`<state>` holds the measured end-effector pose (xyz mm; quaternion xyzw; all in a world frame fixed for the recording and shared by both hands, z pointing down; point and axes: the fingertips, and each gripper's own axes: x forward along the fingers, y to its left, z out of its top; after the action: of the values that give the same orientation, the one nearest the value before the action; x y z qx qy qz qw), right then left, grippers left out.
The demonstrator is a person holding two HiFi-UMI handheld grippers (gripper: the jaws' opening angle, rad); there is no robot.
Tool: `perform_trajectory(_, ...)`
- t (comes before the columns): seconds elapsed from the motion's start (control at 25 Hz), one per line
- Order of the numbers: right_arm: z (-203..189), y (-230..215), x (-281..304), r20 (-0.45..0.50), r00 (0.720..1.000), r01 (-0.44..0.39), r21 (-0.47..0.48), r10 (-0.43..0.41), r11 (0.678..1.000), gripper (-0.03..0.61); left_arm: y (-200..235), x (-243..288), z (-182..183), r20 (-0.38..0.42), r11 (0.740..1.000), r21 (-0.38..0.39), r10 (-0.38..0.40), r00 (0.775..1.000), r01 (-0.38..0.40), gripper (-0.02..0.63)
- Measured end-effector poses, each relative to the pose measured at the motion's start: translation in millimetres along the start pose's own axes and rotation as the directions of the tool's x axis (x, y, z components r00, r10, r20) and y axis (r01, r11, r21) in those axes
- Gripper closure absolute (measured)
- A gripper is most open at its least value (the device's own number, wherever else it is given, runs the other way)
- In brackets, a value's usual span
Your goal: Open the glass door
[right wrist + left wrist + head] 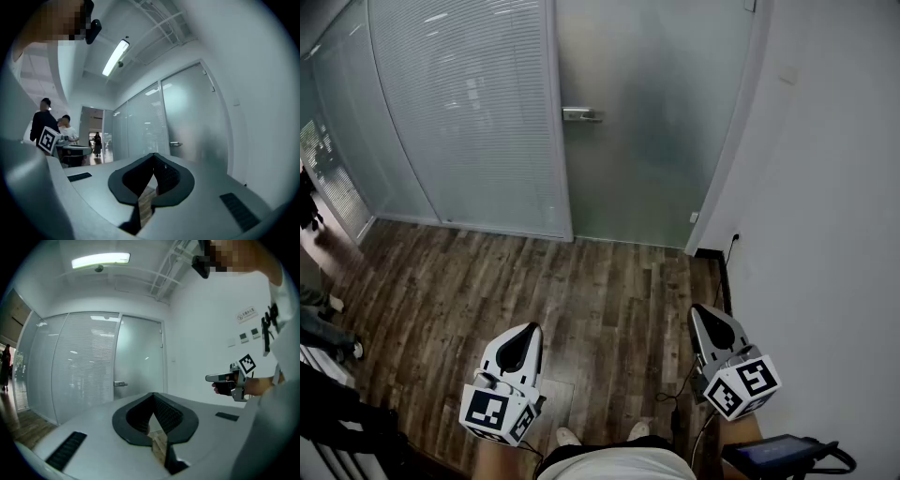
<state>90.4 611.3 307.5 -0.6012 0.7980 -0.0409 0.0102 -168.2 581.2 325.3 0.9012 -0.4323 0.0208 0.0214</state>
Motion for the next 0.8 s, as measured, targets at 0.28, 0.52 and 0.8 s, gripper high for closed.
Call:
perform_trajectory(0.28, -4.5, -0.9, -2.7, -0.007, 0.999, -0.039, -0.117, 0.038, 0.992, 0.577, -17.7, 8.9, -6.4, 0.000, 1.000, -0.011, -0.004, 1.000, 0.004, 0.614)
perform_trajectory(0.52, -7.2, -39.7, -10.6, -0.004, 0.995, -0.096, -0.144, 0.096, 0.985, 0.577, -47.5, 33.3, -12.1, -0.019, 0.999, -0.033, 0.029, 0.999, -0.029, 0.614)
perform_trajectory(0.8, -11.8, -79.3, -2.7, -0.018, 0.996, -0.084, -0.103, 0.083, 0.991, 0.577, -55.4, 55.1, -20.9, -0.041, 0.997, -0.059, 0.040, 0.998, -0.043, 0.614)
